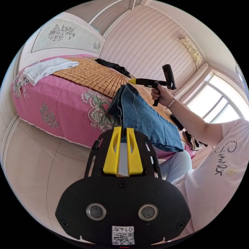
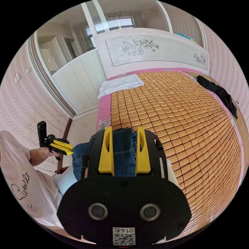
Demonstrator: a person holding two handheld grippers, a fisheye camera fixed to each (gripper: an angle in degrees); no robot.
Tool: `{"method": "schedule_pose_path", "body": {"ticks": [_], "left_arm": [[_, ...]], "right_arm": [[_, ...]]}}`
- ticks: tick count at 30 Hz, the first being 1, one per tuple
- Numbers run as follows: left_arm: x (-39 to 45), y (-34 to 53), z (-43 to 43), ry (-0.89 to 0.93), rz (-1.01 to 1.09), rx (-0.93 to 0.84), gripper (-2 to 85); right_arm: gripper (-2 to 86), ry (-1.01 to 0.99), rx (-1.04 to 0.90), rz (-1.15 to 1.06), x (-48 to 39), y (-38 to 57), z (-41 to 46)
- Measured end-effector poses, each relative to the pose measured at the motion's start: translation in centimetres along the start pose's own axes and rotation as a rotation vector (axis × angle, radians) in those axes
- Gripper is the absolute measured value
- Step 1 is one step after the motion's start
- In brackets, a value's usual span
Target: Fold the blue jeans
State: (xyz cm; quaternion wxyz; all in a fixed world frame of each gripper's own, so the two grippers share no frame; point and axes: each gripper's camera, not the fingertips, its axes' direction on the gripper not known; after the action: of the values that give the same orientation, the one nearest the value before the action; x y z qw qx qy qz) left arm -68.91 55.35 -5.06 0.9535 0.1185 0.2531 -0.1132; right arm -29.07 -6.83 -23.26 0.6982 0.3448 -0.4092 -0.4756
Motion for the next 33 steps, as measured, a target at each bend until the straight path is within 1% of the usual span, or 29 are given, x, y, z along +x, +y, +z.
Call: {"method": "schedule_pose_path", "body": {"ticks": [4,6,10,15,16,17,18,19,20,22,23,24,26,27,28,31,32,33], "left_arm": [[0.7,0.0,-0.2,-0.001,0.011,-0.007,4.0],[1.6,-0.1,-0.6,-0.003,0.028,-0.001,4.0],[4.1,-0.5,-1.6,-0.035,0.105,0.022,4.0],[7.4,-3.4,-3.9,-0.004,0.190,0.119,3.7],[7.6,-4.0,-3.9,-0.017,0.199,0.127,3.7],[7.6,-5.1,-3.2,-0.067,0.205,0.134,3.4],[7.1,-6.0,-1.7,-0.135,0.192,0.111,3.0],[6.5,-6.4,-0.7,-0.161,0.160,0.079,2.0],[5.2,-7.1,0.8,-0.193,0.064,0.021,0.2],[4.2,-7.0,1.3,-0.227,0.007,0.003,-0.4],[4.2,-6.7,0.7,-0.218,0.003,0.000,-0.5],[4.7,-6.0,-0.4,-0.227,0.007,0.024,-0.6],[6.2,-4.8,-2.3,-0.267,0.044,0.075,-0.8],[7.5,-4.2,-3.2,-0.275,0.086,0.090,-0.9],[8.2,-3.9,-3.5,-0.273,0.105,0.093,-0.9],[12.5,-3.1,-2.8,-0.222,0.223,0.065,-1.0],[14.5,-3.0,-1.7,-0.187,0.264,0.045,-1.0],[16.7,-3.1,-0.3,-0.134,0.303,0.026,-1.0]], "right_arm": [[9.6,0.016,-0.249,-0.084,-1.3,-1.8,4.2],[7.7,0.072,-0.238,-0.128,-2.5,-1.6,3.9],[5.5,0.119,-0.118,-0.180,-4.8,-0.2,-0.4],[5.1,0.164,-0.025,-0.180,-5.9,0.3,-6.5],[5.1,0.191,-0.015,-0.177,-6.0,-0.1,-7.4],[5.3,0.226,-0.014,-0.163,-5.8,-0.8,-7.5],[5.4,0.242,-0.019,-0.148,-5.6,-1.3,-7.2],[6.2,0.255,-0.035,-0.097,-4.7,-2.1,-6.0],[6.8,0.248,-0.061,-0.037,-3.5,-2.4,-4.1],[7.6,0.247,-0.152,0.041,-2.1,-1.9,-1.5],[8.1,0.265,-0.178,0.093,-1.7,-0.8,-1.3],[8.1,0.260,-0.163,0.094,-1.8,0.0,-1.8],[8.0,0.254,-0.080,0.105,-2.6,4.7,-5.5],[7.9,0.258,-0.072,0.116,-2.8,6.1,-6.5],[7.5,0.271,-0.053,0.150,-3.2,9.5,-8.7],[3.8,0.297,-0.031,0.285,-5.2,19.7,-13.4],[1.9,0.287,-0.034,0.345,-6.4,24.0,-14.5],[1.5,0.273,-0.042,0.366,-7.1,26.1,-14.7]]}}
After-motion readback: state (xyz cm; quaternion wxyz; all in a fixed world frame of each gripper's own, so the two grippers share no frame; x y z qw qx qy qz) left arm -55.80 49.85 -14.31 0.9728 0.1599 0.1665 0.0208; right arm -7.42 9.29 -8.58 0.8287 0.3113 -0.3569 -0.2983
